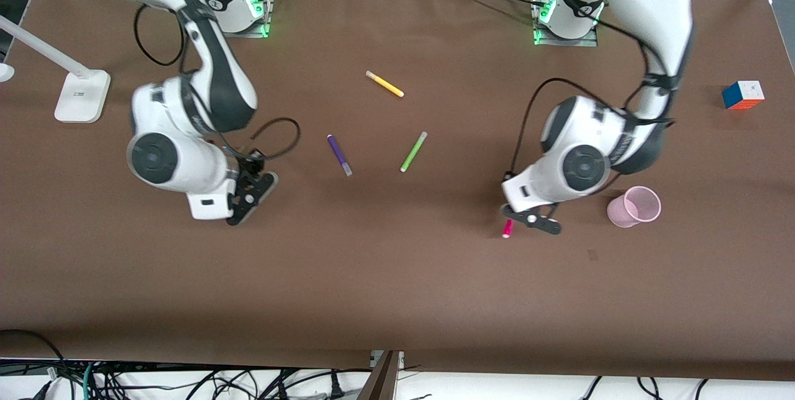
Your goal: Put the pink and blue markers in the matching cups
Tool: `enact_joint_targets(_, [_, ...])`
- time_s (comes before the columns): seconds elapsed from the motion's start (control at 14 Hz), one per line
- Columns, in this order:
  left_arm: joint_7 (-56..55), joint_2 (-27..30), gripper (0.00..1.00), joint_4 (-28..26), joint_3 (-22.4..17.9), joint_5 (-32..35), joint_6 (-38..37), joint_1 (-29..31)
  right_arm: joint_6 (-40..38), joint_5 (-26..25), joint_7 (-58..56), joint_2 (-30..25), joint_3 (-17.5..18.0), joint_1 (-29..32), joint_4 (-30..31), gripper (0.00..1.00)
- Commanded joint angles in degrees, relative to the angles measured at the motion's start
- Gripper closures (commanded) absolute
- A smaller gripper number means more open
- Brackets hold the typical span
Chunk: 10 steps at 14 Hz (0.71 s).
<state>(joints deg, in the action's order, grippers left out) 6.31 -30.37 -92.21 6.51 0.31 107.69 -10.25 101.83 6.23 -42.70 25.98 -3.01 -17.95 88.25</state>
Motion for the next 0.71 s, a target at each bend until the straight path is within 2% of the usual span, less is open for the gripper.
enact_joint_targets(0.0, [10.7,0.8,0.95,2.4,0.4,2.5,-11.8,5.4,-4.8,5.3,-17.0,-4.0,-0.6,3.4,2.4,1.0])
enact_joint_targets(0.29, [16.8,0.8,0.93,6.0,0.5,17.7,-24.0,7.3,-5.9,15.7,-41.0,-5.1,-0.6,12.6,8.0,1.0])
enact_joint_targets(0.43, [18.1,0.5,0.9,5.9,0.5,25.8,-24.7,7.3,-5.8,21.6,-50.5,-5.1,-0.7,16.4,11.7,1.0])
enact_joint_targets(0.5, [18.5,-0.1,0.95,5.6,0.4,30.3,-25.0,7.2,-5.5,23.9,-53.9,-5.1,-0.7,17.6,13.2,1.0])
enact_joint_targets(0.64, [18.4,-2.6,0.97,5.6,0.4,36.7,-26.0,7.4,-5.2,26.2,-58.9,-5.1,-1.6,18.0,15.2,1.0])
